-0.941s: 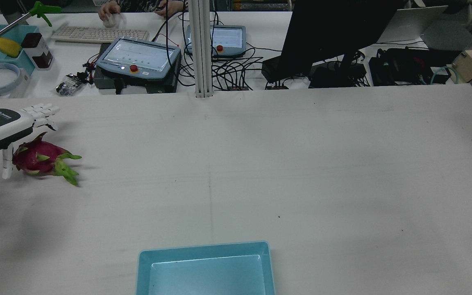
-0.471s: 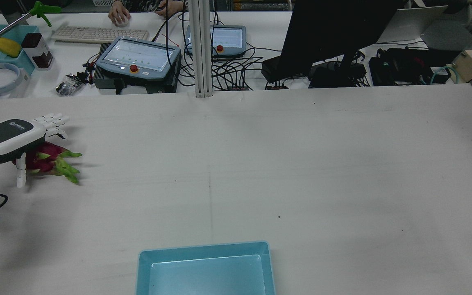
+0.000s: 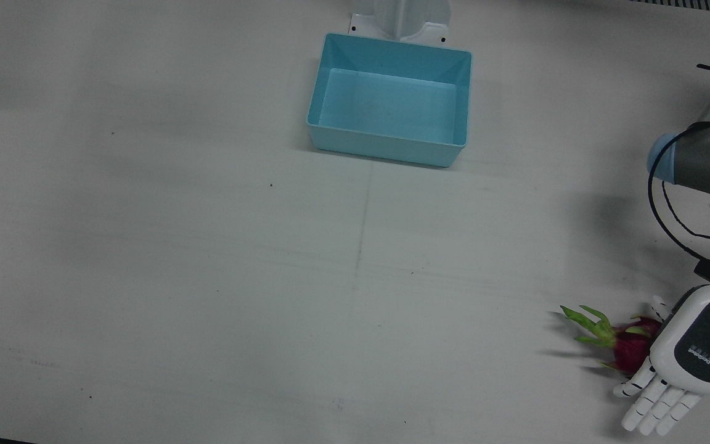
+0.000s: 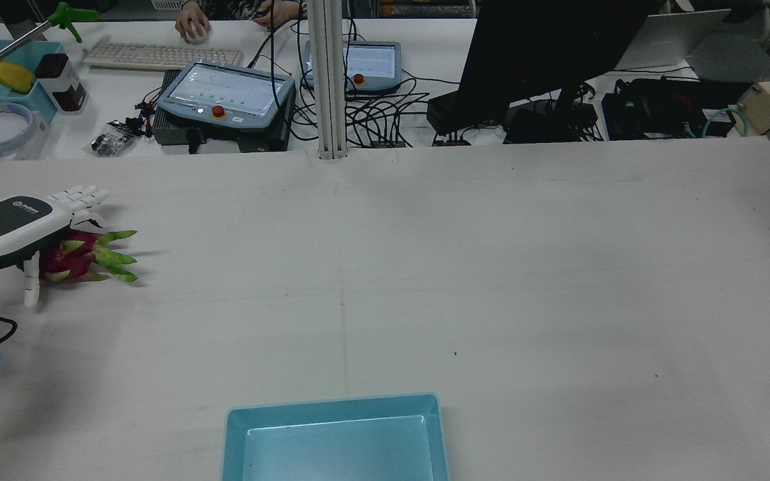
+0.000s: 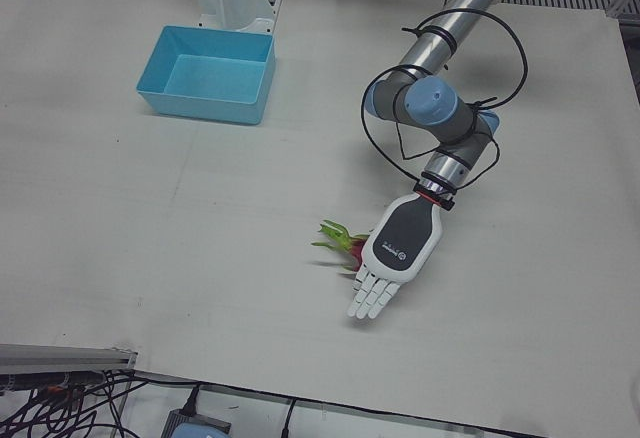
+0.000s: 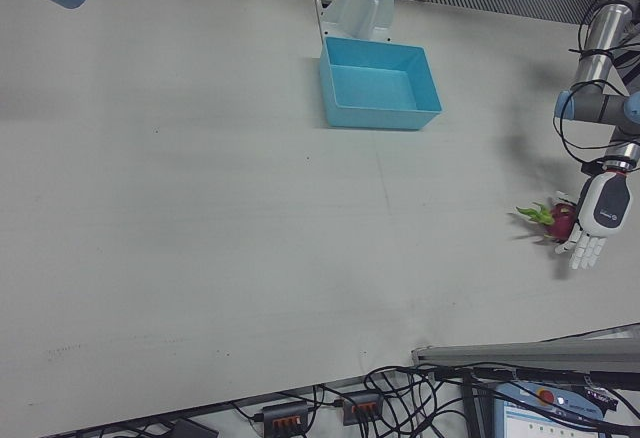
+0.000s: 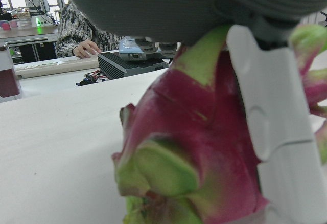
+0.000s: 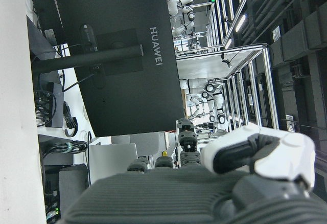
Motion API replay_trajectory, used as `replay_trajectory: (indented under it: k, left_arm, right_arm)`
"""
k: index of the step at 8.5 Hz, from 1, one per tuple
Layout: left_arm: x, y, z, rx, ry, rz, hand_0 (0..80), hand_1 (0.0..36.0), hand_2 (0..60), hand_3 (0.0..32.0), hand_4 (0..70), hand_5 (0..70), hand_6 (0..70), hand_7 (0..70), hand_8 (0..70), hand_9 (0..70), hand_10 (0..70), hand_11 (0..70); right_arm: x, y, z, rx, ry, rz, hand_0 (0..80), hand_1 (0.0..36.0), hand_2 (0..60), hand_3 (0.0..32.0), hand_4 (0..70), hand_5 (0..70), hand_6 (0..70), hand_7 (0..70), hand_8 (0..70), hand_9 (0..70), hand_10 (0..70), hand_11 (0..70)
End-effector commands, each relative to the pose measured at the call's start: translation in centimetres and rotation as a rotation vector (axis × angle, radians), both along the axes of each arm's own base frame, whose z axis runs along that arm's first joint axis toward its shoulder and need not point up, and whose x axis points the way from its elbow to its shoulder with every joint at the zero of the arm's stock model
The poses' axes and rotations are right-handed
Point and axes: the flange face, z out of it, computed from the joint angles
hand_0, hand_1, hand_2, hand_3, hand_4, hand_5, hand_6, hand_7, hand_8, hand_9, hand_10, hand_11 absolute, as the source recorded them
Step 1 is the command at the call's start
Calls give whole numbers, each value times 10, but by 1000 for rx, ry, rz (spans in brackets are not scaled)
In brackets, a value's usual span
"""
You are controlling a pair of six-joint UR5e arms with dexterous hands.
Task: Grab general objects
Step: 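Close the left hand's fingers around the dragon fruit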
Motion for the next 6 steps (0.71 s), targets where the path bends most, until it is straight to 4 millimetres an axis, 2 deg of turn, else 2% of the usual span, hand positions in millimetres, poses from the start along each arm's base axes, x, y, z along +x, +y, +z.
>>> replay_trajectory:
  k: [1, 2, 3, 4, 5, 6]
  left_arm:
    - [0, -2, -2, 5, -6, -3, 505, 360, 600, 0, 58, 433, 59, 113, 48, 20, 9, 40]
    - [-2, -3, -4, 8, -6, -26, 498, 342, 600, 0, 113, 538, 121, 266, 99, 97, 41, 82]
    - [-4, -3, -4, 8, -6, -42, 493, 313, 600, 0, 191, 612, 239, 473, 182, 229, 107, 175]
    - [-3, -3, -4, 11, -10, -42, 491, 291, 600, 0, 257, 682, 392, 700, 309, 418, 196, 301]
    - [-3, -3, -3, 20, -26, -43, 490, 275, 600, 0, 331, 700, 536, 700, 419, 562, 263, 395]
    - [-3, -4, -2, 21, -31, -43, 503, 283, 600, 0, 382, 700, 682, 700, 527, 700, 331, 482]
  right_arm:
    - [0, 0, 0, 0, 0, 0, 0, 0, 0, 0, 0, 0, 0, 0, 0, 0, 0, 0]
    - [0, 0, 0, 0, 0, 0, 0, 0, 0, 0, 0, 0, 0, 0, 0, 0, 0, 0]
    - [0, 0, 0, 0, 0, 0, 0, 0, 0, 0, 0, 0, 0, 0, 0, 0, 0, 0]
    - [0, 0, 0, 0, 0, 0, 0, 0, 0, 0, 0, 0, 0, 0, 0, 0, 0, 0]
    - [0, 0, 0, 0, 0, 0, 0, 0, 0, 0, 0, 0, 0, 0, 0, 0, 0, 0]
    - [0, 0, 0, 0, 0, 0, 0, 0, 0, 0, 0, 0, 0, 0, 0, 0, 0, 0]
